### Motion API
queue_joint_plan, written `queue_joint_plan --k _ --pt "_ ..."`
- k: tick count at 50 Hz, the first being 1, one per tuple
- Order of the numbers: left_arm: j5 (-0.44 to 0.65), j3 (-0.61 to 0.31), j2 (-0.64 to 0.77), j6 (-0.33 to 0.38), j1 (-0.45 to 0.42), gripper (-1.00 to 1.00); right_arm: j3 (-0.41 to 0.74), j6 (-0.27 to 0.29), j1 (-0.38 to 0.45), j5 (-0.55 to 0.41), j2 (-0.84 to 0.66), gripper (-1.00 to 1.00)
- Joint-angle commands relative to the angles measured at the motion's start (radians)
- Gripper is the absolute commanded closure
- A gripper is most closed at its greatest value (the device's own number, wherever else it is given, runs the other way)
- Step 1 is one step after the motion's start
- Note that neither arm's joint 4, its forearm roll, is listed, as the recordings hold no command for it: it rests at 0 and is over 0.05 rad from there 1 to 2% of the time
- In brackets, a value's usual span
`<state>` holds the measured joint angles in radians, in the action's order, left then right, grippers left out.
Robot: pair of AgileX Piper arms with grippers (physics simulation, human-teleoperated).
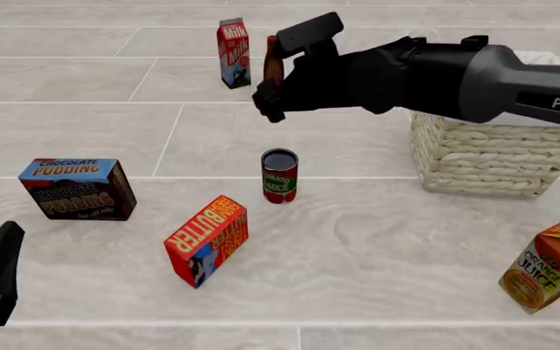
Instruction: Pick the tomato sauce and place it in the basket.
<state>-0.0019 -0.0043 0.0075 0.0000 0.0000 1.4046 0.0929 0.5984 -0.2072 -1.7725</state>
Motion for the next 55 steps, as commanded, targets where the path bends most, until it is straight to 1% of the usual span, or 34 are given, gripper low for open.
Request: queue_joint_plan --k 1,28,55 --pt "0.0 0.0 0.0 0.0 0.0 -1.0 -0.002 -0.008 0.0 0.014 -0.034 -1.0" --pt "0.0 0.0 0.0 0.0 0.0 -1.0 -0.016 -0.023 -0.009 0.036 -0.062 -1.0" --pt "0.0 0.0 0.0 0.0 0.0 -1.0 0.008 -0.038 -0.018 0.043 -0.112 -1.0"
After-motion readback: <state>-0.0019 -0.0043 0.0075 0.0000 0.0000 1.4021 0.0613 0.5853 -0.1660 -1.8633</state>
